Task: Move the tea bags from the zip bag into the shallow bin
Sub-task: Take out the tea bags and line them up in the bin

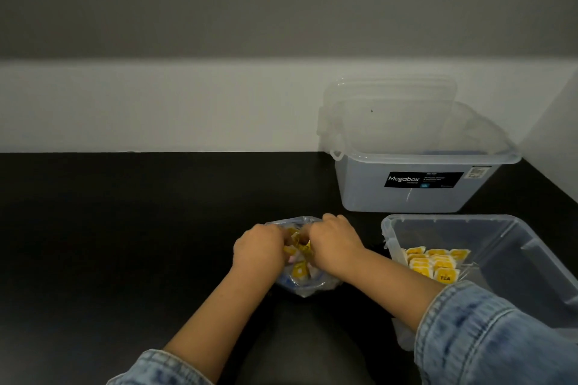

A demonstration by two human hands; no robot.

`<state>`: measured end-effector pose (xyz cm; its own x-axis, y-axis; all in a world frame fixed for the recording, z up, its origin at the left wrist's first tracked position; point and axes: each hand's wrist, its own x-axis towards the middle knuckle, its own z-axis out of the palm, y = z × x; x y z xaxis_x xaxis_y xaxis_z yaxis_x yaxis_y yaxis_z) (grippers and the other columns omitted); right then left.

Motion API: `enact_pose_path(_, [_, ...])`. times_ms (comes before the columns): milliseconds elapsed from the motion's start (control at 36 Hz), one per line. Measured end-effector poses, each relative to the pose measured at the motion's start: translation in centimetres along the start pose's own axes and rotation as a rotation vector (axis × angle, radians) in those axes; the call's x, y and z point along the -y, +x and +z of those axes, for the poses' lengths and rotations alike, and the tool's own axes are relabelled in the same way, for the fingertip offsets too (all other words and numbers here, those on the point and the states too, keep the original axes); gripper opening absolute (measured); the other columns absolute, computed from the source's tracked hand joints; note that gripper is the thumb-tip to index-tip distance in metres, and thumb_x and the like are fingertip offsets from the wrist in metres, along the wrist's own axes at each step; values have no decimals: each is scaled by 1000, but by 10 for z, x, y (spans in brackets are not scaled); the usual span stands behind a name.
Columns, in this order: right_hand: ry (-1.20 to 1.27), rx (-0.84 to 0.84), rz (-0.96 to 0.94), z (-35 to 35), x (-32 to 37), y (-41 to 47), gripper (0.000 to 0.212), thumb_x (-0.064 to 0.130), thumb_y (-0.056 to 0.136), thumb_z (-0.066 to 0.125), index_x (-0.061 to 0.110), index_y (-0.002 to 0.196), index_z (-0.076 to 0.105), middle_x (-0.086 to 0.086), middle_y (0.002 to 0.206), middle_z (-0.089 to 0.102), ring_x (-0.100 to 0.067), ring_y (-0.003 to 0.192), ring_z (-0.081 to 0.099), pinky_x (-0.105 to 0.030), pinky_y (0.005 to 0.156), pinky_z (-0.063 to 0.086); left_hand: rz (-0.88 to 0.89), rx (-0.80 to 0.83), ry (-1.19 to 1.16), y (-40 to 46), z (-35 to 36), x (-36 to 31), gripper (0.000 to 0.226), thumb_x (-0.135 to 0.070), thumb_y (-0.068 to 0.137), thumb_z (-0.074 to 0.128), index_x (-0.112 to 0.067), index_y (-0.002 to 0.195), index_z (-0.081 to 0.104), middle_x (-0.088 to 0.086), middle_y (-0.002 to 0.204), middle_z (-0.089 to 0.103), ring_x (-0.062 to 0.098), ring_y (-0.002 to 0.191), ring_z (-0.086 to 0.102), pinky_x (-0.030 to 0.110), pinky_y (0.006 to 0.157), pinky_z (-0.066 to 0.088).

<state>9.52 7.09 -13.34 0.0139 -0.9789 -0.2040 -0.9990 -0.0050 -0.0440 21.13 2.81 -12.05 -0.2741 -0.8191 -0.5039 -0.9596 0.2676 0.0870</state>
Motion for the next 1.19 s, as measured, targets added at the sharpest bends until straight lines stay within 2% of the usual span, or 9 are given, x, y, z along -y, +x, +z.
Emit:
enact_pose_path(83, [101,22,30,-3,-4,-2,36,31,84,69,24,118,61,-4,113,55,-20,105,48,-30,88,38,18,-25,-115,0,-2,6,39,-43,85,62,-34,122,52,-1,111,54,15,94,57,36,85,52])
enact_pose_path(222, [263,37,90,-1,-7,1,19,35,83,70,32,102,68,3,106,62,-18,102,55,-32,88,47,80,-117,-296,0,-2,19,29,-41,85,63,-34,113,59,-4,110,58,12,94,58,34,83,53])
enact_pose_path(361, [422,31,118,-4,-10,0,16,29,84,70,30,100,70,9,98,65,-11,95,62,-31,89,51,77,-156,-390,2,-3,21,19,-41,86,62,-35,104,62,-5,101,60,11,85,60,29,72,54])
enact_pose_path(583, [598,-29,127,-4,-13,1,11,31,83,71,29,93,68,9,91,68,-9,88,63,-32,85,53,174,-241,-525,5,-3,24,2,-36,87,62,-36,86,61,-8,91,63,7,84,60,28,75,53])
enact_pose_path(694, [693,-82,118,-9,-15,2,9,32,84,70,26,91,69,11,83,66,-6,83,63,-26,78,52,242,-266,-680,4,-6,26,1,-33,88,62,-34,88,62,-9,92,65,3,85,59,17,63,43])
enact_pose_path(833, [850,-112,117,-23,-22,-1,8,25,87,68,28,80,66,11,81,68,-5,82,65,-22,78,51,285,-269,-794,4,-10,22,6,-28,89,62,-30,94,65,-9,92,67,5,89,61,18,68,46])
enact_pose_path(944, [936,-151,123,-31,-28,-5,8,22,84,71,27,79,66,9,79,70,-3,77,66,-18,73,51,325,-235,-848,2,-15,14,12,-24,89,62,-28,99,66,-8,92,68,7,88,63,27,76,54])
enact_pose_path(1056, [970,-163,132,-38,-35,-11,10,18,81,74,25,77,68,4,79,71,-8,76,66,-24,79,53,375,-193,-944,-4,-19,5,13,-20,88,63,-28,98,66,-5,91,70,9,84,66,18,60,52])
enact_pose_path(1194, [970,-218,168,-46,-51,-24,6,17,82,73,15,87,71,-3,85,73,-17,83,68,-31,84,53,367,-86,-1131,-11,-26,-8,17,-15,88,62,-20,104,66,1,92,72,10,81,69,17,57,54])
